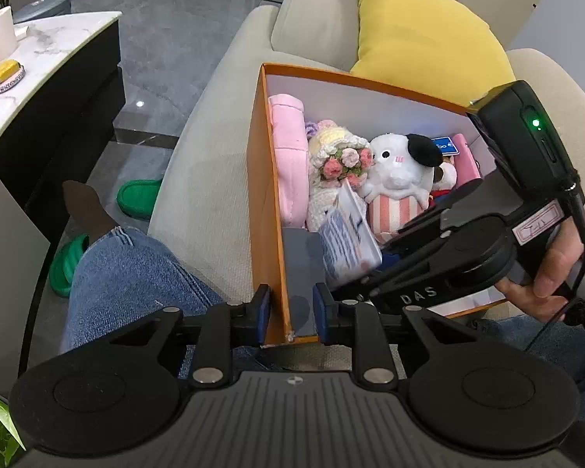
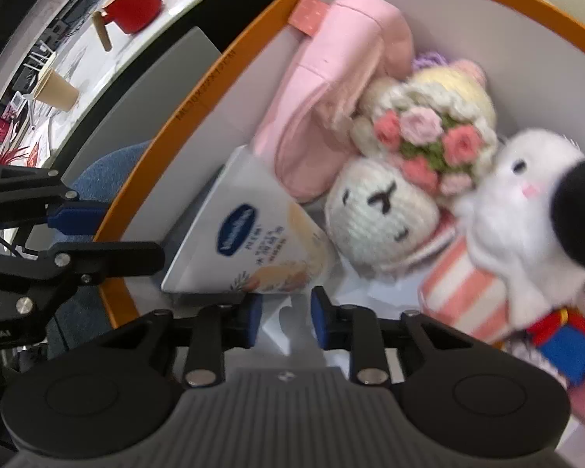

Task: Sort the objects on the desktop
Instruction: 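Open right gripper to release white tube and withdraw from the box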

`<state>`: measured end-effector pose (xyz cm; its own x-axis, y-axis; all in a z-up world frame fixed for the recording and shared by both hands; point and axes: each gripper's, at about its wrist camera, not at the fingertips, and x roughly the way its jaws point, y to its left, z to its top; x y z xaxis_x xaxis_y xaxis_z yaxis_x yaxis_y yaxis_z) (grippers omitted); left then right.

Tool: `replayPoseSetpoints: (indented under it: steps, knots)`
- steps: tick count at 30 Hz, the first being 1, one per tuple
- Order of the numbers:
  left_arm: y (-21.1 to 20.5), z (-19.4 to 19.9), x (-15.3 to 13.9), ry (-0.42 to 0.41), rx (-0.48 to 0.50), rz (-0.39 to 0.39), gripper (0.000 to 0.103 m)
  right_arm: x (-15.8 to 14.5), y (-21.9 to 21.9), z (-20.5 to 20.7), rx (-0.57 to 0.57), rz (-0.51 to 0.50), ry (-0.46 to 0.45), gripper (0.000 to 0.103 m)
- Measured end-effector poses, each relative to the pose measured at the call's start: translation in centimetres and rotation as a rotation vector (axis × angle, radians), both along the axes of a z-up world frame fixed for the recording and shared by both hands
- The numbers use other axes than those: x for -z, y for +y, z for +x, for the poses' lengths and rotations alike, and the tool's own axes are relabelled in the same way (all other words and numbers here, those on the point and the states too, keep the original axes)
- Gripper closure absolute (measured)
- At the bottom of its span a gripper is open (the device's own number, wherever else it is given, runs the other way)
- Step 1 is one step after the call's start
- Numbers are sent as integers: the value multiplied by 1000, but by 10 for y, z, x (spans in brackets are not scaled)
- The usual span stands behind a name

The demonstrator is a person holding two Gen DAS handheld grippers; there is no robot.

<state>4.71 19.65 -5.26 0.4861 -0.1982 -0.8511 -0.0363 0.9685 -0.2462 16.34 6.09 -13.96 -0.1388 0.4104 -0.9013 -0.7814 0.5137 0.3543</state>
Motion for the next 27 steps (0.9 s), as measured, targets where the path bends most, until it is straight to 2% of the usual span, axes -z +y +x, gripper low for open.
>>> replayPoseSetpoints:
  steps: [8,16,18,21,25,27]
  knots:
    - [-3,2,0,9,7,31,81,4,18,-2,-61,-33,-59,79]
    - [-1,0,-13,-16,-3,19,81,-8,13,-12,-43,-33,-107,77]
    - [-2,-3,-24,-44,1,34,81,-17,3,-17,-20,-11,-116,77]
    - [-8,-9,-43,-98,2,73,81,-40,-22,-28,44,47,-184,77]
    - [-28,-14,-73,-183,39,106,81,-76,-74,-42,169,119,-267,77]
    - [-44,-16,-87,-226,76,114,81,-94,-100,-51,225,124,-310,75]
